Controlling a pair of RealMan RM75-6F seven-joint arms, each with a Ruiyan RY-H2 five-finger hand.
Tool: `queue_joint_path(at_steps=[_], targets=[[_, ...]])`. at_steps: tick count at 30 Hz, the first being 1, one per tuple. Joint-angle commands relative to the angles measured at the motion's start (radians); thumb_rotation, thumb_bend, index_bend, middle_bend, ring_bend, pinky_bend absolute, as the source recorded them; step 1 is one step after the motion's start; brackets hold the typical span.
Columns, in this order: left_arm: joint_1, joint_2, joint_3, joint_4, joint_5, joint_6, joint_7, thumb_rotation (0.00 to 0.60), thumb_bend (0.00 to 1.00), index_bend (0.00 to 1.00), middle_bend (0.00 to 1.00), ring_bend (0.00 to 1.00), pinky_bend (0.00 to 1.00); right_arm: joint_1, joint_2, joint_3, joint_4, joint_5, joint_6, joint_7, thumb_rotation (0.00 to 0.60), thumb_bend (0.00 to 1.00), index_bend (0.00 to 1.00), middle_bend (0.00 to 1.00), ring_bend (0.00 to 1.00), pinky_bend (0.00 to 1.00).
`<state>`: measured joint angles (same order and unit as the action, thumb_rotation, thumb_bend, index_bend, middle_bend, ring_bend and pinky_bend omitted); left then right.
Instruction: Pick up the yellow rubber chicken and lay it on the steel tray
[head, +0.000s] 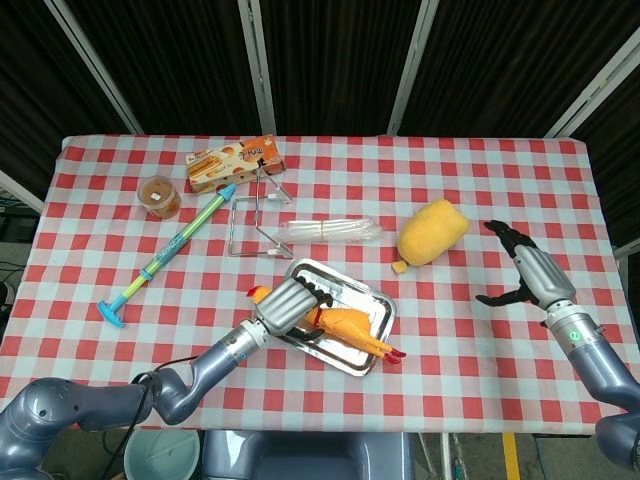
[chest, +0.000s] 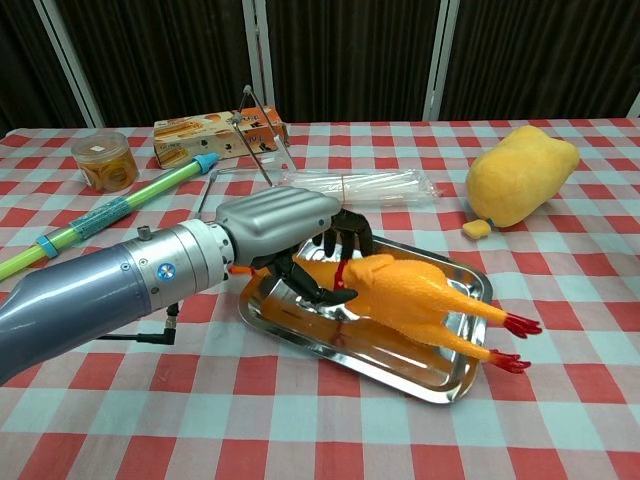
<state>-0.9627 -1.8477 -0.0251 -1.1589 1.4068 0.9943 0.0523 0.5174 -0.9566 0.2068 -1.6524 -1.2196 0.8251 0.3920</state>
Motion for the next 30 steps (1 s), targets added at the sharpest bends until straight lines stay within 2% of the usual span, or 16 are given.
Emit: queue_joint_path(at_steps=[1, 4, 9, 17, 24, 30], targets=[[0.007, 0.012, -0.009, -0.025, -0.008, -0.019, 0.031, 0.6, 0.09, 0.07, 0.15, 0.11, 0.1, -0.004, -0.001, 0.001, 0.003, -0.004, 0.005, 0.011, 0.6, 0.11, 0.0, 0.0, 0.0, 0.04], [0.014, 0.034, -0.015, -0.063, -0.017, -0.03, 0.061, 0.6, 0.08, 0.0, 0.06, 0.04, 0.04, -0.006, -0.003, 0.001, 0.008, -0.011, 0.009, 0.026, 0.6, 0.11, 0.0, 0.0, 0.0, 0.04], [0.055, 0.108, -0.035, -0.173, -0.019, 0.024, 0.075, 0.6, 0.07, 0.0, 0.06, 0.04, 0.01, -0.021, -0.005, 0.003, 0.015, -0.029, 0.035, 0.061, 0.6, 0.11, 0.0, 0.0, 0.0, 0.04], [0.198, 0.369, -0.026, -0.436, -0.028, 0.199, 0.154, 0.6, 0.07, 0.05, 0.09, 0.04, 0.01, -0.083, -0.012, -0.008, 0.043, -0.075, 0.152, 0.085, 0.6, 0.16, 0.0, 0.0, 0.0, 0.04], [0.358, 0.589, 0.008, -0.569, -0.064, 0.354, 0.174, 0.6, 0.07, 0.1, 0.11, 0.04, 0.01, -0.145, -0.038, -0.043, 0.073, -0.13, 0.276, 0.006, 0.6, 0.17, 0.0, 0.0, 0.0, 0.04], [0.51, 0.691, 0.051, -0.598, -0.092, 0.477, 0.146, 0.6, 0.07, 0.13, 0.12, 0.04, 0.01, -0.207, -0.087, -0.086, 0.111, -0.19, 0.411, -0.165, 0.6, 0.17, 0.0, 0.0, 0.0, 0.04]])
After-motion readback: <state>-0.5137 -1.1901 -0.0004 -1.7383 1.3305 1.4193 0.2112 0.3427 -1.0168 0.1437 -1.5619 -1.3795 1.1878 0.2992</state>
